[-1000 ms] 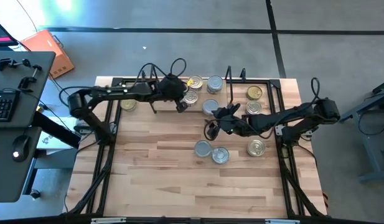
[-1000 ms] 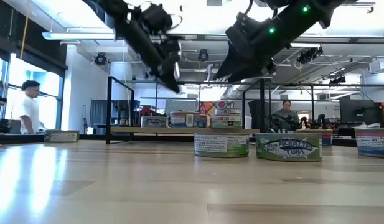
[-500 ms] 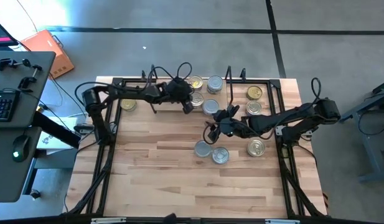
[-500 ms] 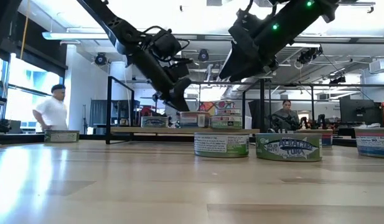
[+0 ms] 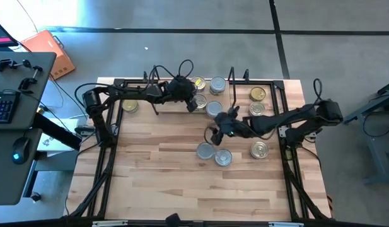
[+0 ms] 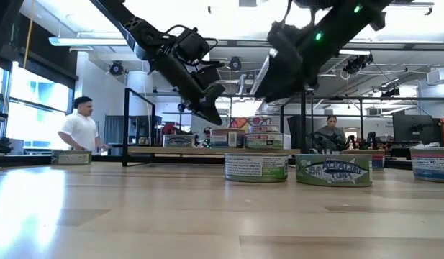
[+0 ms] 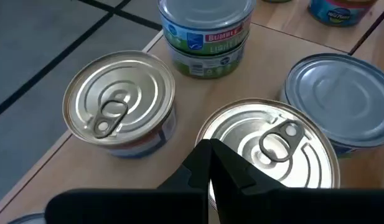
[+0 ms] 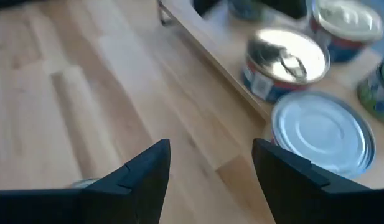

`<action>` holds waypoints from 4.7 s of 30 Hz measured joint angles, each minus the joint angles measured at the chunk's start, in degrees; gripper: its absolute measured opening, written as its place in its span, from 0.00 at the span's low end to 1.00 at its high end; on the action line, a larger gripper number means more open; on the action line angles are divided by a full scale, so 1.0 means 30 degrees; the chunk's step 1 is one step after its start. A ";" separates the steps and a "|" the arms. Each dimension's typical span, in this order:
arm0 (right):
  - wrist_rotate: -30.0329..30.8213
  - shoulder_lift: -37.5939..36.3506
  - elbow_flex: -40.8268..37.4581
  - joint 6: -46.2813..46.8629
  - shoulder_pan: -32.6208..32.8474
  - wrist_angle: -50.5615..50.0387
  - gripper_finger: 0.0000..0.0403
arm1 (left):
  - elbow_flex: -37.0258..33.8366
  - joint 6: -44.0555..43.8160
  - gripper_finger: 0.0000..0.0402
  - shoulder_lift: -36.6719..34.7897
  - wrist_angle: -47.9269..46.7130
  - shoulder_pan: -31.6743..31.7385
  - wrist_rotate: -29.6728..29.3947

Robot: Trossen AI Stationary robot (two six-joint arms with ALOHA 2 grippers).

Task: Stack canned seafood by type on shelf
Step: Adjust the tuna cans and the shelf

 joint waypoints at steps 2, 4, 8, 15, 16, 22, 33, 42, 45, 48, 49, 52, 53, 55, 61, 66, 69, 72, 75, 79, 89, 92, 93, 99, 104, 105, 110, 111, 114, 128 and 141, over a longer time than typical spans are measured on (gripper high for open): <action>-0.0811 0.0448 -0.0019 0.0376 -0.0772 -0.0054 0.54 | 0.0184 0.0121 0.00 0.0007 -0.0032 -0.0016 -0.0001; -0.1279 0.0894 0.0074 0.0401 -0.1429 -0.0225 0.53 | 0.0479 0.0303 0.00 -0.0134 -0.0319 -0.0055 0.0000; -0.2447 0.1707 0.0969 0.0272 -0.2189 -0.1601 0.45 | 0.0804 0.0846 0.00 -0.0822 -0.1381 -0.0303 -0.0851; -0.2593 0.3112 0.2345 -0.0320 -0.3059 -0.3752 0.35 | 0.0804 0.1179 0.00 -0.2691 -0.3621 -0.0495 -0.2659; -0.2388 0.3233 0.2410 -0.0322 -0.3226 -0.3794 0.35 | 0.0804 0.1158 0.00 -0.2921 -0.4047 -0.0495 -0.2672; -0.1076 0.3391 0.2422 0.0211 -0.3649 -0.3896 0.35 | 0.0801 0.1016 0.00 -0.3643 -0.5111 -0.0579 -0.3034; -0.0135 0.3391 0.2422 0.0714 -0.3832 -0.4111 0.35 | 0.0797 0.0873 0.00 -0.3723 -0.5268 -0.0656 -0.3023; -0.0056 0.3294 0.3125 0.0535 -0.3674 -0.4319 0.35 | 0.0785 0.1537 0.00 -0.3893 -0.5130 -0.0656 -0.3515; 0.0102 0.3287 0.3680 0.0528 -0.3286 -0.4474 0.35 | 0.0783 0.2238 0.00 -0.4619 -0.5129 -0.0663 -0.4352; 0.0920 0.3274 0.3930 0.0526 -0.2814 -0.4603 0.35 | 0.0783 0.2668 0.00 -0.5931 -0.5716 -0.0663 -0.4529; 0.1284 0.3274 0.3930 0.0390 -0.2635 -0.4689 0.35 | 0.0783 0.2678 0.00 -0.6498 -0.6078 -0.0689 -0.4558; 0.2678 0.3200 0.3930 0.0088 -0.1820 -0.5190 0.35 | 0.0783 0.2769 0.00 -0.8465 -0.7817 -0.0994 -0.4575; 0.3187 0.3050 0.3930 -0.0038 -0.1448 -0.5542 0.35 | 0.0783 0.2831 0.00 -0.9146 -0.8605 -0.1239 -0.4599; 0.4005 0.2635 0.3875 -0.0145 -0.0523 -0.6188 0.35 | 0.0744 0.2825 0.00 -1.0387 -1.0177 -0.2148 -0.4641; 0.4994 0.0555 0.3733 0.0776 0.3020 -0.9596 0.35 | -0.1212 -0.0057 0.00 -1.3332 -1.2886 -0.7383 -0.5014; 0.2925 -0.0710 0.3733 0.2918 0.5626 -1.3317 0.35 | -0.4133 -0.4889 0.00 -1.4222 -1.3008 -1.1854 -0.6629; 0.2059 -0.0813 0.3718 0.4760 0.6631 -1.5263 0.35 | -0.6077 -0.8151 0.00 -1.4196 -1.2661 -1.3334 -0.8418; 0.2061 -0.0755 0.3647 0.6515 0.7259 -1.6517 0.35 | -0.8105 -1.0251 0.00 -1.4065 -1.1800 -1.3599 -1.0159; 0.2154 -0.0733 0.3129 0.7281 0.7453 -1.6505 0.35 | -0.9780 -1.1254 0.00 -1.4076 -1.0825 -1.3129 -1.1910; 0.2156 -0.0727 0.2201 0.7995 0.7420 -1.6200 0.35 | -1.1142 -1.0587 0.00 -1.4069 -0.9552 -1.2110 -1.3090; 0.2264 -0.0711 0.0920 0.8906 0.7307 -1.4992 0.35 | -1.2462 -0.7301 0.00 -1.4077 -0.6706 -0.9553 -1.3827; 0.2286 -0.0711 0.0848 0.8906 0.7307 -1.4740 0.35 | -1.2608 -0.6610 0.00 -1.4076 -0.6313 -0.8893 -1.3797; 0.2292 -0.0711 0.0848 0.8893 0.7307 -1.4655 0.35 | -1.2609 -0.6458 0.00 -1.4081 -0.6228 -0.8694 -1.3809; 0.2412 -0.0711 0.0848 0.8425 0.7307 -1.3762 0.35 | -1.2616 -0.4928 0.00 -1.4076 -0.5042 -0.7596 -1.3873; 0.2409 -0.0711 0.0848 0.8411 0.7307 -1.3628 0.35 | -1.2616 -0.4015 0.00 -1.4076 -0.4383 -0.6688 -1.3814; 0.2409 -0.0711 0.0848 0.8411 0.7307 -1.3627 0.35 | -1.2616 -0.3985 0.00 -1.4076 -0.4395 -0.6520 -1.3799; 0.2409 -0.0711 0.0848 0.8403 0.7307 -1.3515 0.35 | -1.2616 -0.3546 0.00 -1.4076 -0.4349 -0.5921 -1.3777; 0.2409 -0.0711 0.0848 0.8403 0.7307 -1.3509 0.35 | -1.2616 -0.3463 0.00 -1.4076 -0.4275 -0.5807 -1.3748; 0.2409 -0.0711 0.0848 0.8403 0.7307 -1.3462 0.35 | -1.2616 -0.3023 0.00 -1.4086 -0.4301 -0.5534 -1.3681; 0.2544 -0.0711 0.0848 0.8372 0.7307 -1.3127 0.35 | -1.3317 -0.4942 0.00 -1.8227 -0.7930 -0.7019 -0.4506; 0.3145 -0.0711 0.0848 0.7398 0.7305 -1.2813 0.35 | -1.7121 -0.4052 0.00 -1.8302 0.0613 -0.4865 -0.5684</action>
